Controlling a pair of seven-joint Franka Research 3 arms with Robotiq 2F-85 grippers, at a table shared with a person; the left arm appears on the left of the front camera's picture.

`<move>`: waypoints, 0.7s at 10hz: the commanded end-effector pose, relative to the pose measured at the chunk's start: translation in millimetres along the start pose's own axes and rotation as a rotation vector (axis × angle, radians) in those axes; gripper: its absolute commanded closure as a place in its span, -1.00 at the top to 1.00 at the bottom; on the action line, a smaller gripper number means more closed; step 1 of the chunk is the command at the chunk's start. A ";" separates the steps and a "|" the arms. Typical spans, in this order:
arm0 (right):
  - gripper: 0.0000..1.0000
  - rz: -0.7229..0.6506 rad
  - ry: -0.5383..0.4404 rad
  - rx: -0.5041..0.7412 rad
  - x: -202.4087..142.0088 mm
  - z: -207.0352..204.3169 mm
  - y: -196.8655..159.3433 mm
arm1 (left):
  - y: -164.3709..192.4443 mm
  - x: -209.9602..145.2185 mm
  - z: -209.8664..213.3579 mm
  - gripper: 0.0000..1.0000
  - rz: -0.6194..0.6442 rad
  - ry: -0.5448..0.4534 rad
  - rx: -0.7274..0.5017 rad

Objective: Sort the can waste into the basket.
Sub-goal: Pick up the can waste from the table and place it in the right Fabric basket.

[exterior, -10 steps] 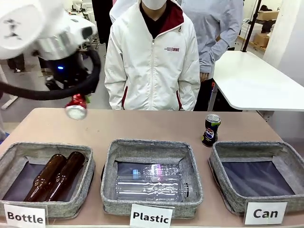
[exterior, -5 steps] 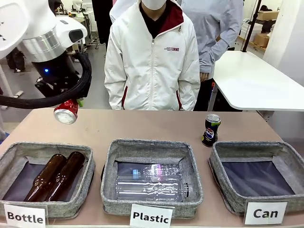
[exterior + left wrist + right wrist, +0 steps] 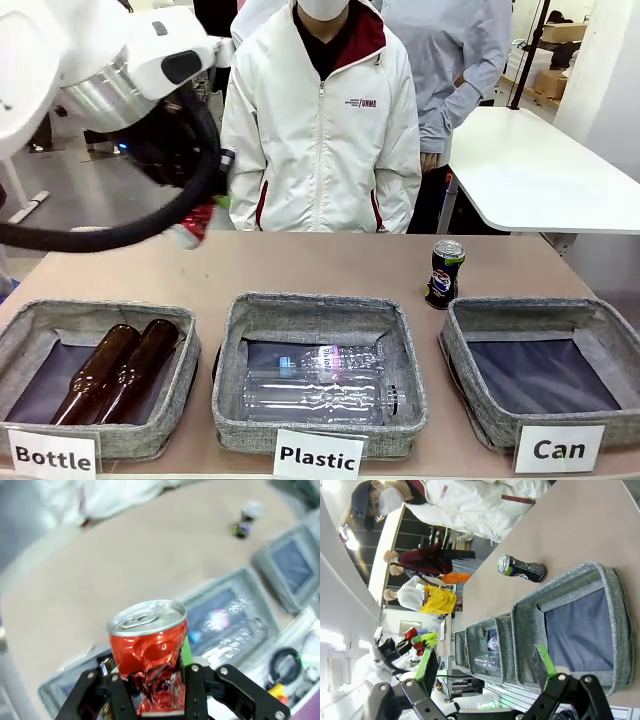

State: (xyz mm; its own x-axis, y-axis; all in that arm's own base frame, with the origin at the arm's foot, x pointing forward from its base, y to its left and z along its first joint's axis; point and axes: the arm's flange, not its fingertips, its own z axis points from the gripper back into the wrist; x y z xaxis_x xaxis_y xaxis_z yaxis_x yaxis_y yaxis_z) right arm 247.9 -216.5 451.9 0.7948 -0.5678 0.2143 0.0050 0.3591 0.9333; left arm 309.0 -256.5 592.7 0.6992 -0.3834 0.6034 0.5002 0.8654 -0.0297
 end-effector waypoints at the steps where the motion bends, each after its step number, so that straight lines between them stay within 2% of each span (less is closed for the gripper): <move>1: 1.00 0.023 -0.011 0.024 3.0 0.0 1.1 | -41.8 -20.4 -7.5 -0.50 -0.292 -0.129 -0.256; 4: 1.00 0.023 -0.011 0.024 3.0 0.0 1.1 | -120.7 -3.0 -39.0 -0.50 -0.514 -0.247 -0.369; 5: 1.00 0.023 -0.011 0.024 3.0 0.0 1.1 | -153.5 9.2 -54.7 -0.50 -0.687 -0.239 -0.470; 6: 1.00 0.023 -0.011 0.024 3.0 0.0 1.1 | -178.5 24.7 -70.3 -0.50 -0.809 -0.195 -0.604; 7: 1.00 0.023 -0.011 0.024 3.0 0.0 1.1 | -201.1 43.0 -89.5 -0.50 -0.878 -0.172 -0.637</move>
State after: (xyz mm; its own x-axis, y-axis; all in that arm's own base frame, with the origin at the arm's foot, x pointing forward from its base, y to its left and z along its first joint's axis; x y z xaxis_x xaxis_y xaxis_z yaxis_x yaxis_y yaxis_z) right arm 247.9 -216.5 451.9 0.7949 -0.5676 0.2142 0.0050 0.3591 0.9333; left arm 234.5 -470.9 542.6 -0.0145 -0.6863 0.7272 0.9840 0.1192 0.1321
